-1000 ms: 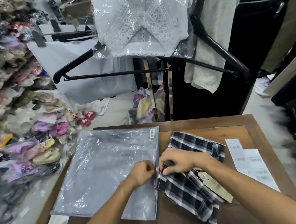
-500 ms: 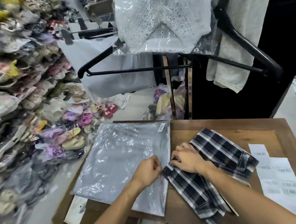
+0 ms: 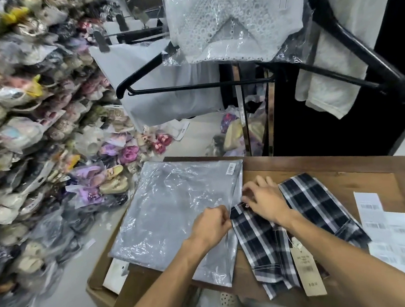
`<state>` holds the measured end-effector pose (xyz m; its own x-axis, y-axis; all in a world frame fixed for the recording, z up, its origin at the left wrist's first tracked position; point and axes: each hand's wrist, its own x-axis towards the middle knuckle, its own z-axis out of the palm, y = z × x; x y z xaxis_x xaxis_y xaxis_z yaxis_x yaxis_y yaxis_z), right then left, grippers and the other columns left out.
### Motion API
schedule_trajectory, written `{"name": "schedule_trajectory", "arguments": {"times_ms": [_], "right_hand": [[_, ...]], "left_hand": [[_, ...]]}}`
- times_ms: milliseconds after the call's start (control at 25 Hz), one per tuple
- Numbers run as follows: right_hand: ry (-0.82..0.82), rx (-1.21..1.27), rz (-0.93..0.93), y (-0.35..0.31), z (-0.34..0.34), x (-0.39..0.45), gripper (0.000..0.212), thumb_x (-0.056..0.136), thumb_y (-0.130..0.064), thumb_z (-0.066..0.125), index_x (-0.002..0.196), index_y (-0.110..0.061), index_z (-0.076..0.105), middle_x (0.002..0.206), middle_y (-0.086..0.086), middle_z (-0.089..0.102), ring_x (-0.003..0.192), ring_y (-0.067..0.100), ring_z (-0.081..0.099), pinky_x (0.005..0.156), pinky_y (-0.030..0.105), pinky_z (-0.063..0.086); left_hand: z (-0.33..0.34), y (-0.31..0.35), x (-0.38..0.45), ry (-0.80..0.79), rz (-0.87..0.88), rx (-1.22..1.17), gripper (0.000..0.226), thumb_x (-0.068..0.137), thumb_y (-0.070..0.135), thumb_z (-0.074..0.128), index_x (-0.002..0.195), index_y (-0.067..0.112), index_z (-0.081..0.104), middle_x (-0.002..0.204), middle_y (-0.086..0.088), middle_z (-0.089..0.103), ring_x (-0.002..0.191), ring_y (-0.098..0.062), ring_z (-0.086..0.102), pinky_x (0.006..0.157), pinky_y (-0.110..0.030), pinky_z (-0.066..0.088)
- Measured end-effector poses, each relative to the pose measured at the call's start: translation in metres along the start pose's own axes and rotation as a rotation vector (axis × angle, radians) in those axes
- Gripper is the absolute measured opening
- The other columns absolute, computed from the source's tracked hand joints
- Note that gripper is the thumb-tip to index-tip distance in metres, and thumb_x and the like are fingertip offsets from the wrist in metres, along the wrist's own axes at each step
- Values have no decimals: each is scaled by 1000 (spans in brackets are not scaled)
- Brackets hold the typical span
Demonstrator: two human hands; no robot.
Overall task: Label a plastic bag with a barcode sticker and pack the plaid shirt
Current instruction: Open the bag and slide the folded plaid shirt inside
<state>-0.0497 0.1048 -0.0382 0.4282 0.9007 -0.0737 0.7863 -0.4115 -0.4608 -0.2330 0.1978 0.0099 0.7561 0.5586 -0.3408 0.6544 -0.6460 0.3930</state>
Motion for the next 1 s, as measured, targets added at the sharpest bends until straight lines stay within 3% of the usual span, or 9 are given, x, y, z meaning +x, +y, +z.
{"name": "schedule_trajectory", "arguments": {"times_ms": [40,120,240,400,520,600,760,880,1000], "right_hand": [[26,-50,-79,-6,-7,-8,28,94,-52,56,93,-25,63,95,-4,55,97,18,53,84,35,48],[-117,-153,-167,-26,-14,-28,41,91,-60,54,77,-21,57,79,-4,58,82,18,61,69,30,48],[-357,-337,-123,-44,-3,-48,50,83,-62,60,92,-14,67,92,4,68,88,27,69,69,30,44],[-464,-356,-106,-48,9,-54,41,86,-49,63,95,-9,68,98,8,70,91,28,69,73,32,50],[-553,-74,-70,-36,7,-49,28,90,-35,62,76,-11,61,76,4,61,77,28,65,63,28,42],[-596,233,6,-14,3,-44,26,93,-30,59,76,-10,61,69,0,57,65,22,60,58,28,44],[-572,748,161,14,-7,-41,32,97,-21,59,66,-26,57,67,-13,56,65,6,52,74,26,44],[-560,925,214,23,-7,-39,37,97,-21,57,63,-25,44,69,-8,46,64,10,41,75,29,38],[-548,895,241,18,-5,-36,29,97,-23,56,69,-21,49,74,-4,47,70,13,42,74,30,39]], "left_hand": [[2,-2,1,5,-5,-10,6,89,18,59,93,15,63,86,-9,75,84,-29,70,77,-43,57],[6,-4,3,11,-13,-32,7,89,18,58,94,15,63,86,-10,75,84,-30,70,77,-43,57],[11,-6,7,-6,3,-2,9,89,21,57,94,17,64,85,-7,76,84,-30,71,77,-43,58],[12,-7,10,-36,19,33,7,90,21,62,92,21,69,79,1,76,79,-23,72,79,-40,58],[13,-8,8,-23,36,37,7,92,23,62,92,24,69,78,3,76,79,-21,71,80,-39,58],[13,-6,5,-13,34,26,8,93,24,62,95,22,70,80,1,77,80,-22,72,80,-39,58],[13,-2,-1,-16,20,15,9,94,23,60,94,23,69,81,3,77,80,-21,72,81,-38,58],[10,0,-2,-14,7,-19,9,95,25,59,92,28,67,79,5,76,78,-19,72,79,-38,58],[8,6,-4,-2,17,-8,10,96,29,56,97,28,66,84,5,76,82,-19,70,78,-35,57]]}}
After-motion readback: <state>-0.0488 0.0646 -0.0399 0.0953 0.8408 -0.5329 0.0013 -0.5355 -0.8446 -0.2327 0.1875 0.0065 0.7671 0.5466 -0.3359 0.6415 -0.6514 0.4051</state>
